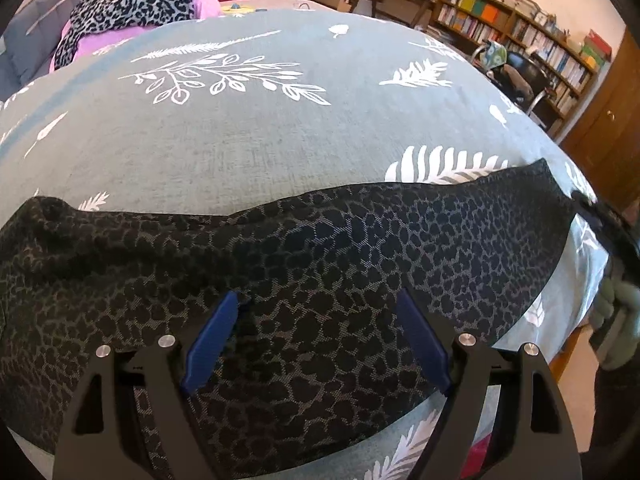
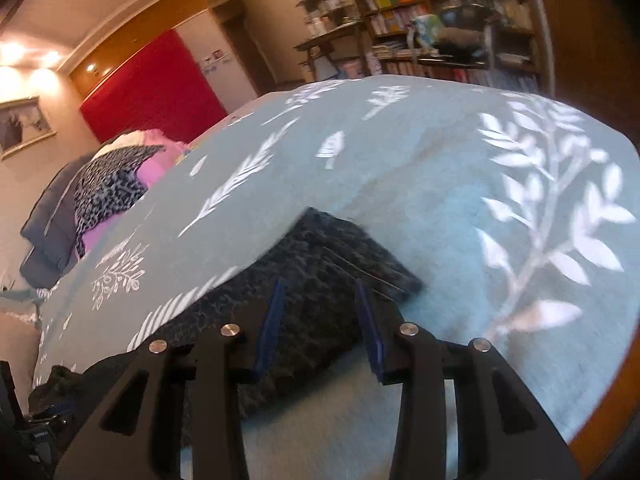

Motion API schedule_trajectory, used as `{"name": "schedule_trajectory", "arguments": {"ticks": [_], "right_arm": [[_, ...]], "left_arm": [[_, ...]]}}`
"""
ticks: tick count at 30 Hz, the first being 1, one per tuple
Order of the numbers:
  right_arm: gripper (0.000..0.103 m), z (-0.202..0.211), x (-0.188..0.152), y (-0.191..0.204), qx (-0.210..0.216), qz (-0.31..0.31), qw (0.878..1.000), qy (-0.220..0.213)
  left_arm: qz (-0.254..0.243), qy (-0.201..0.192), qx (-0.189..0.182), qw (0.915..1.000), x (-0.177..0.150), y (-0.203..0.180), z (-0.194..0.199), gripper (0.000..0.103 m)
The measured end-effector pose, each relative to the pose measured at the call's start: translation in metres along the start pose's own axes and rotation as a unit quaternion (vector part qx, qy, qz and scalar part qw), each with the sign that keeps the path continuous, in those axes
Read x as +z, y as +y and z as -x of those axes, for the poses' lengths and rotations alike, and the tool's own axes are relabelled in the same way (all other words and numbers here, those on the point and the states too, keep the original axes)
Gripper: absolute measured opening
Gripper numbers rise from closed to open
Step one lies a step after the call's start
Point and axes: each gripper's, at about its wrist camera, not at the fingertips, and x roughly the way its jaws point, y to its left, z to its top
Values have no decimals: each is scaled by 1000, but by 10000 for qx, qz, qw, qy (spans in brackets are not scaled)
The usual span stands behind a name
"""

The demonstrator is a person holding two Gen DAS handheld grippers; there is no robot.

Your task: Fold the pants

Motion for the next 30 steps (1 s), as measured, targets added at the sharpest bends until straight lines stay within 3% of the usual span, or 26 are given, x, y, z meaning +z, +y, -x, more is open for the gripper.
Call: {"name": "schedule_trajectory", "arguments": {"ticks": [5, 7, 8, 15, 22, 27, 30], "right_arm": [[39, 8, -6, -31, -166, -541, 9984, 50], [53, 7, -6, -39, -161, -726, 9972, 54], [56, 5, -5, -44, -128, -830, 9965, 47], [56, -24, 2, -57, 253, -1239, 9919, 142], [39, -30, 3, -58, 358, -1463, 9885, 145], [32, -29, 2, -60, 613, -1684, 9835, 232], [33, -31, 2, -53, 799, -1616, 9830, 351]], "left_arm": [[4, -19, -25, 10000, -1, 2, 3, 81], [8, -24, -25, 10000, -2, 2, 4, 81], [19, -36, -17, 10000, -2, 3, 5, 81], [153, 0, 33, 9999, -5, 10, 8, 81], [147, 68, 51, 9999, -5, 10, 5, 81], [202, 41, 57, 9998, -5, 13, 9, 81], [280, 5, 69, 9996, -4, 17, 12, 81]]}}
